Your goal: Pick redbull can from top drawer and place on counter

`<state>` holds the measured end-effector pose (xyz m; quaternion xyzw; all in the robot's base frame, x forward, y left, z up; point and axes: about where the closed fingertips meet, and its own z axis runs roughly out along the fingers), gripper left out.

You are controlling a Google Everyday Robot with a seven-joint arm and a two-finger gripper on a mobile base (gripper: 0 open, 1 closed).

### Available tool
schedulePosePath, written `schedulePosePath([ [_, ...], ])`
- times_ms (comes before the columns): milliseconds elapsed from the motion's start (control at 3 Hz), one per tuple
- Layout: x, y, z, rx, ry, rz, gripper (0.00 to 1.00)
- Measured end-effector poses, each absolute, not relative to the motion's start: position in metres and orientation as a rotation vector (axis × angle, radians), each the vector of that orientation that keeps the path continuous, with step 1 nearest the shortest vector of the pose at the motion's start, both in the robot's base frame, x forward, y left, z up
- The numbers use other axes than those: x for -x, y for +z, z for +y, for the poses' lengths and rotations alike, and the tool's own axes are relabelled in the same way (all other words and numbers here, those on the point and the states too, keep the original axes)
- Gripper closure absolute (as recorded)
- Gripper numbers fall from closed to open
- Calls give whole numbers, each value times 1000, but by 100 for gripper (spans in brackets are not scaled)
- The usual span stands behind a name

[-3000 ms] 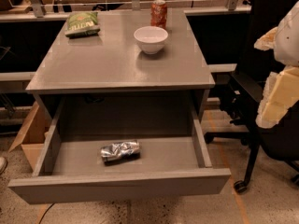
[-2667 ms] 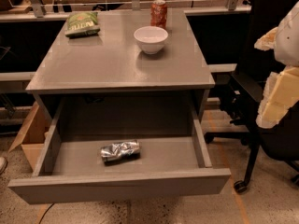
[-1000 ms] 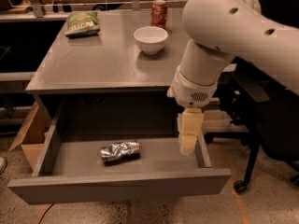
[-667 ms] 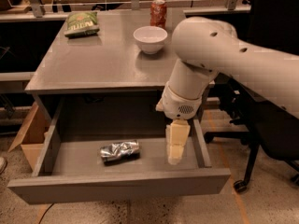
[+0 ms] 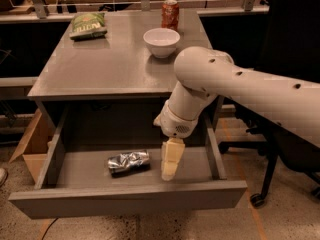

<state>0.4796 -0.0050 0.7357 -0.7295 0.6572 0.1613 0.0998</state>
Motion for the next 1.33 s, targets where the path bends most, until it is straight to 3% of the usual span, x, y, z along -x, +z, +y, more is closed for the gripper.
schedulePosePath([
  [1333,-532,670,106,1974,528,1713,0],
])
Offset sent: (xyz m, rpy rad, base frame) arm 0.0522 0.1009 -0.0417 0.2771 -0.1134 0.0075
